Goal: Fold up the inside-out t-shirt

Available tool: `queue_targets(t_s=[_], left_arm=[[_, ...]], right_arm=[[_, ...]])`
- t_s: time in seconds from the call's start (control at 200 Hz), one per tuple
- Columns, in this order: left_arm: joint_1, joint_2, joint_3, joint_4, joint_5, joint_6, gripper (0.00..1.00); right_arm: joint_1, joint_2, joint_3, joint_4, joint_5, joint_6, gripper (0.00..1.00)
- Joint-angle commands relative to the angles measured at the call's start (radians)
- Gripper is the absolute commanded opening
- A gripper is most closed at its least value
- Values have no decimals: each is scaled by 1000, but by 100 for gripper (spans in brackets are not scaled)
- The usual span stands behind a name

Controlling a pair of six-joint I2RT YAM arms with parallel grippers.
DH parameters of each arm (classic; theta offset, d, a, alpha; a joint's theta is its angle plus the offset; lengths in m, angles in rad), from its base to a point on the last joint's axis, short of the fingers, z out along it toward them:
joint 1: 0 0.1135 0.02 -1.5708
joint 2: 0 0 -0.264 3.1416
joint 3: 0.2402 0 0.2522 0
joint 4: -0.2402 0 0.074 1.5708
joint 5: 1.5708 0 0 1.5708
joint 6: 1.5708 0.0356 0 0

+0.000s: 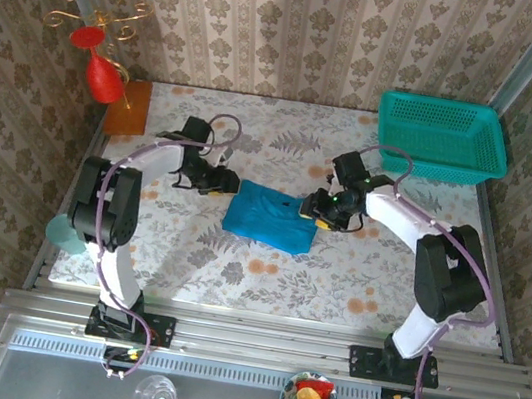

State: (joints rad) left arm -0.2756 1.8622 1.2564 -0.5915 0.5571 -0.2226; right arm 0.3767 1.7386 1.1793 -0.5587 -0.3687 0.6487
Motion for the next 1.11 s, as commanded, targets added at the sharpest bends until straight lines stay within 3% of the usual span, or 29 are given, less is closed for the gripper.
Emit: queue_targets(t_s=[0.0, 0.235, 0.73, 0.91, 1.1], left_arm=[[-7, 46, 3, -31, 73, 37, 53], [-20, 127, -17, 44, 143, 25, 50], [-43, 149, -28, 76, 152, 2, 19], [-28, 115, -29, 33, 52, 17, 5], [12, 79, -15, -67, -134, 72, 2]], right_arm=[[-15, 70, 26, -57, 27, -53, 52], [-19, 159, 31, 17, -72, -30, 52], [-19, 200, -10, 118, -114, 2, 41], [-19, 167, -16, 86, -91, -12, 41], [-27, 113, -19, 39, -70, -37, 48]])
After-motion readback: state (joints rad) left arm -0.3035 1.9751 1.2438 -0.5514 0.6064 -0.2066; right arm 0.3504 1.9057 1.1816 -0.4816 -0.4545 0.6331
